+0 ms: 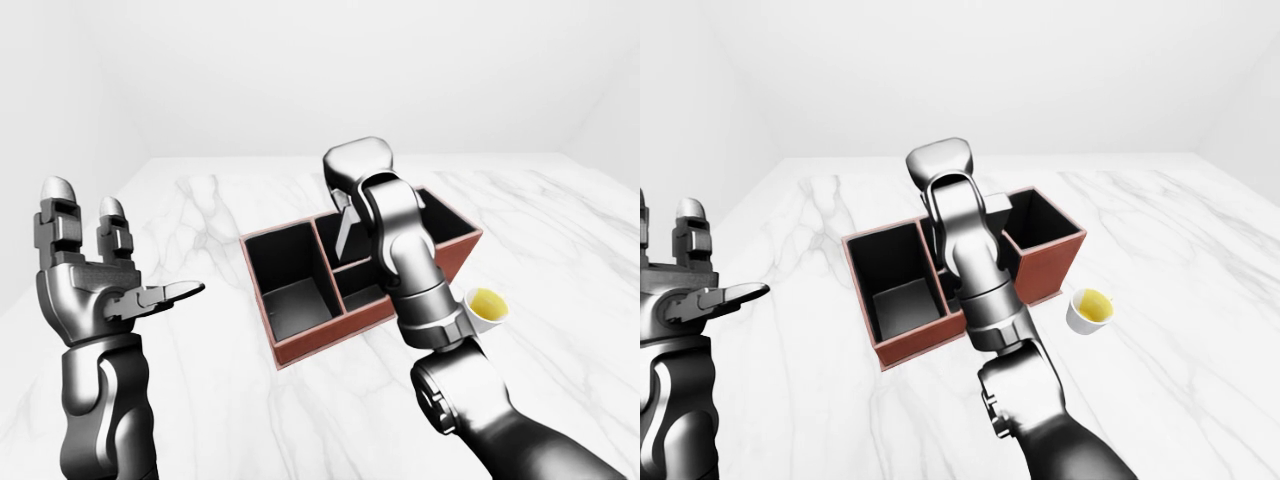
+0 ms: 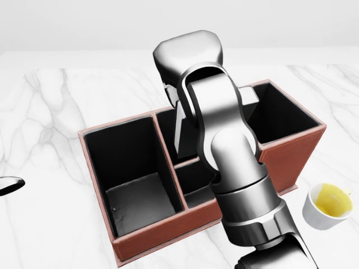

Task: Pick up the book and place it in the front compartment of the caddy.

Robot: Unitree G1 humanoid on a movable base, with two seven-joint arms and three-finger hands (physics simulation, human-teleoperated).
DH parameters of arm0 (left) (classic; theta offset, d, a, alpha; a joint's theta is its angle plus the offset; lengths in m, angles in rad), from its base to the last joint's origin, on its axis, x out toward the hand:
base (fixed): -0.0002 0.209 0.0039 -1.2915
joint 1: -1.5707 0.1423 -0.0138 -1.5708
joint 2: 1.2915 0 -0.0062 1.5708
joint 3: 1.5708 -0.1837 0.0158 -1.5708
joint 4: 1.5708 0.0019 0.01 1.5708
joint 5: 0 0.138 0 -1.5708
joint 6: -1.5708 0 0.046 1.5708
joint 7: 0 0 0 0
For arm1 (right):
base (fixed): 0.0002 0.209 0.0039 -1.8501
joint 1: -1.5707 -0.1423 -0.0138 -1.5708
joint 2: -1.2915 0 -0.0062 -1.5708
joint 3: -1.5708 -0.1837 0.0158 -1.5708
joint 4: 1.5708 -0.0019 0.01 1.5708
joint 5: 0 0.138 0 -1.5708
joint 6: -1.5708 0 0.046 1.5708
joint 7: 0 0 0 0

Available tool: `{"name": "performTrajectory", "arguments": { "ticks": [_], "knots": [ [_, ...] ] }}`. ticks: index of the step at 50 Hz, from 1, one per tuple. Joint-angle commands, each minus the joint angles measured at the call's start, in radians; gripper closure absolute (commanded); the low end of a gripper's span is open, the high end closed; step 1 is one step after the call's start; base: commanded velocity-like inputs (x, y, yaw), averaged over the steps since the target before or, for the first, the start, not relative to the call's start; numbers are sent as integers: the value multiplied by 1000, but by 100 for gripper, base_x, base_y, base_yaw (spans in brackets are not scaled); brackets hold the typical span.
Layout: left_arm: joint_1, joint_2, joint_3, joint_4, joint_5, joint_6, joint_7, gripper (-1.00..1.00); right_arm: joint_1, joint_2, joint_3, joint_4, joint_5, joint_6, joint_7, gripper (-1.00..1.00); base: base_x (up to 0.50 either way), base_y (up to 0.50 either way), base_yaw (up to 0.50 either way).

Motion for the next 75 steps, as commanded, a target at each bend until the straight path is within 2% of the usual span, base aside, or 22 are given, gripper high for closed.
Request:
{"name": "performTrajectory", "arguments": {
  "ticks": [1,23,41,66,75],
  "knots": [
    [2,-2,-4,-1,3,0,-3,-100,-56,-11,3,118,22,0,0,100,0,0,0],
    [10,-10,-10,-9,12,0,-11,-100,-160,-22,8,331,77,0,0,100,0,0,0],
    [13,-16,-19,-8,21,0,-16,-100,-216,-22,12,407,129,0,0,100,0,0,0],
    [25,-31,-40,-5,45,0,-31,-100,-220,-49,23,474,-25,0,0,100,0,0,0],
    [31,-35,-44,-13,50,0,-33,-100,-270,-52,6,507,-2,0,-109,100,0,0,0]
  ]
}}
